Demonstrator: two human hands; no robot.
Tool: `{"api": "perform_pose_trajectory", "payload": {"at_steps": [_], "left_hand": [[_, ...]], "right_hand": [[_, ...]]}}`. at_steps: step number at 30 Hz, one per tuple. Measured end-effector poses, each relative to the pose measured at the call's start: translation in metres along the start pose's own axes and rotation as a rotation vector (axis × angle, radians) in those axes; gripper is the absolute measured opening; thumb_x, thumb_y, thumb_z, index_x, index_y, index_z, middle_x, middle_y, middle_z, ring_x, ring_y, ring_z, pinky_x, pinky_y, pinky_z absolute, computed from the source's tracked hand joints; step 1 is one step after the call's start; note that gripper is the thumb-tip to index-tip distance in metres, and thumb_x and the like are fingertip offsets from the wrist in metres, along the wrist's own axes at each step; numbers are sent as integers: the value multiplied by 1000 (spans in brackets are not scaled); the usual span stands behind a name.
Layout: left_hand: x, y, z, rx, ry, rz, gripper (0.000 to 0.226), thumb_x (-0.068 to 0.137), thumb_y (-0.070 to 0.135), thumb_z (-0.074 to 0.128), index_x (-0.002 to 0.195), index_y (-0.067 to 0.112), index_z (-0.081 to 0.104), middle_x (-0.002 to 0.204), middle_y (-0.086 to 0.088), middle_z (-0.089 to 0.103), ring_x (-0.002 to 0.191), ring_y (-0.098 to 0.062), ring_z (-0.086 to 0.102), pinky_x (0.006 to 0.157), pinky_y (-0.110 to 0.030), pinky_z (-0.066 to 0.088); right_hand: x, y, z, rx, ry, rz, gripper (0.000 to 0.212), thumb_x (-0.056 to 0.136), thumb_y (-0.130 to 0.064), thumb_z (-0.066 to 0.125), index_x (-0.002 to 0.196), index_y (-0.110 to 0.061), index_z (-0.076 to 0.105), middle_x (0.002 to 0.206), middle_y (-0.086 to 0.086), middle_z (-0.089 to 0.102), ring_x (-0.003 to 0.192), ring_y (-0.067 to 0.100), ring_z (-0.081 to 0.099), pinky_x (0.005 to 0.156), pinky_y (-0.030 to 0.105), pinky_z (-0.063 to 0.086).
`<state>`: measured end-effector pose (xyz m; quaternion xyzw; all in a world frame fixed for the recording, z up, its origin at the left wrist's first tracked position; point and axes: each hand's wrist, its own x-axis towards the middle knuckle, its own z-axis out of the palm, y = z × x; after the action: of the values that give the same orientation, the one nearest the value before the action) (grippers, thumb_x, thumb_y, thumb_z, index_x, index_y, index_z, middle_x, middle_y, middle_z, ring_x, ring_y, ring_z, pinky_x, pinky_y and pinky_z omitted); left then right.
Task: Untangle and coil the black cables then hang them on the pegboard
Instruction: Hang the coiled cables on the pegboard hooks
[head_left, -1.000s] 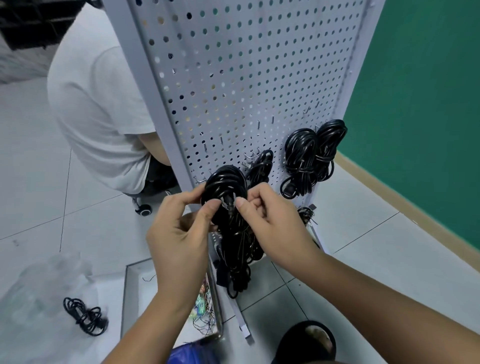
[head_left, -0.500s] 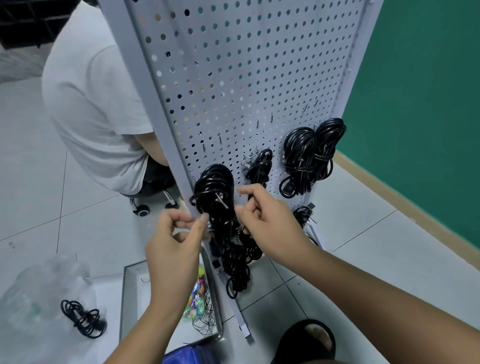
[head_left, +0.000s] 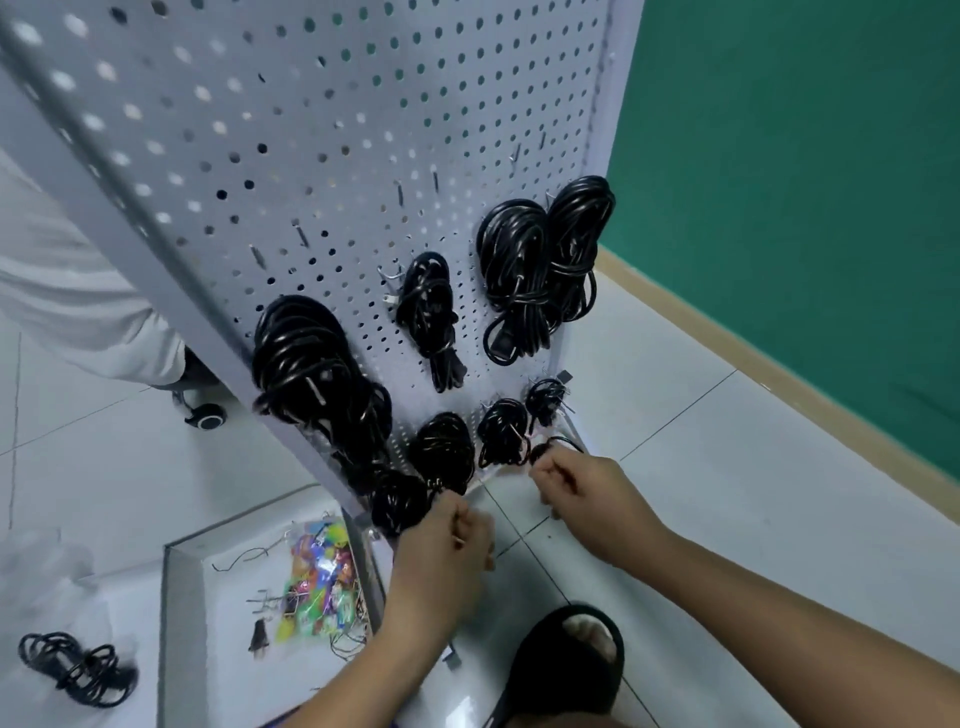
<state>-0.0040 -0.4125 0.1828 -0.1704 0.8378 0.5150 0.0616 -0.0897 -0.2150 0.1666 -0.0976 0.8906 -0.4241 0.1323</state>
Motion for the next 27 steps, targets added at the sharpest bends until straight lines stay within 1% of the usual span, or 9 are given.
{"api": "perform_pose_trajectory", "payload": {"at_steps": [6, 10, 13, 15, 17, 19, 20, 23, 27], "left_hand": [[69, -37, 85, 54, -141, -71, 16, 105, 19, 62, 92, 10, 64, 79, -4, 76, 66, -16, 76, 70, -39, 63], [120, -62, 137, -35, -193, -271, 20, 99, 26, 66, 102, 6, 62, 86, -10, 78, 69, -23, 78, 63, -32, 55], [163, -88, 172, -54, -252, -412, 41, 86, 44, 67, 97, 5, 64, 79, -6, 78, 75, -25, 78, 74, -39, 60], [198, -119, 198, -37, -231, -452, 72, 68, 63, 65, 103, 1, 70, 86, -13, 79, 90, -34, 77, 81, -42, 63], [215, -124, 215, -19, -210, -468, 88, 70, 65, 67, 124, -5, 67, 102, -18, 77, 100, -36, 74, 69, -31, 55], [225, -116, 229, -45, -183, -444, 71, 83, 56, 69, 130, 2, 66, 104, -12, 75, 97, -29, 72, 68, -27, 51], [228, -108, 234, -63, -163, -418, 69, 81, 57, 70, 129, 8, 68, 110, -10, 76, 100, -27, 72, 77, -30, 56], [254, -121, 255, -71, -86, -442, 89, 74, 64, 74, 142, 8, 59, 131, -13, 72, 117, -33, 70, 103, -44, 58], [249, -94, 246, -79, -96, -518, 49, 93, 37, 77, 132, 8, 66, 123, -15, 72, 112, -35, 70, 95, -41, 61]], "right_hand": [[21, 107, -1, -86, 83, 186, 21, 106, -21, 59, 88, -27, 69, 75, -4, 72, 68, 20, 68, 69, 46, 58], [34, 155, 6, -122, 50, 260, 17, 108, -19, 57, 104, -22, 73, 97, -1, 73, 87, 22, 67, 75, 34, 52], [46, 181, 16, -134, 16, 294, 26, 108, -19, 55, 128, -15, 72, 118, 6, 71, 107, 26, 67, 93, 39, 55], [52, 195, 24, -149, -22, 286, 32, 108, -19, 56, 138, -14, 67, 127, 9, 68, 113, 27, 65, 97, 41, 54], [58, 211, 33, -203, -56, 301, 41, 107, -22, 56, 147, -16, 60, 138, 11, 62, 120, 29, 62, 100, 42, 53], [60, 226, 41, -285, -67, 337, 52, 105, -26, 57, 156, -17, 50, 148, 10, 54, 129, 32, 57, 107, 45, 49], [60, 231, 43, -315, -74, 359, 55, 105, -28, 57, 158, -17, 47, 151, 10, 52, 131, 32, 55, 109, 45, 47], [60, 244, 48, -382, -92, 382, 54, 105, -30, 55, 156, -17, 45, 153, 6, 49, 133, 29, 53, 110, 44, 43], [60, 247, 47, -388, -94, 374, 54, 104, -33, 56, 155, -18, 46, 152, 4, 49, 134, 29, 53, 111, 45, 42]]}}
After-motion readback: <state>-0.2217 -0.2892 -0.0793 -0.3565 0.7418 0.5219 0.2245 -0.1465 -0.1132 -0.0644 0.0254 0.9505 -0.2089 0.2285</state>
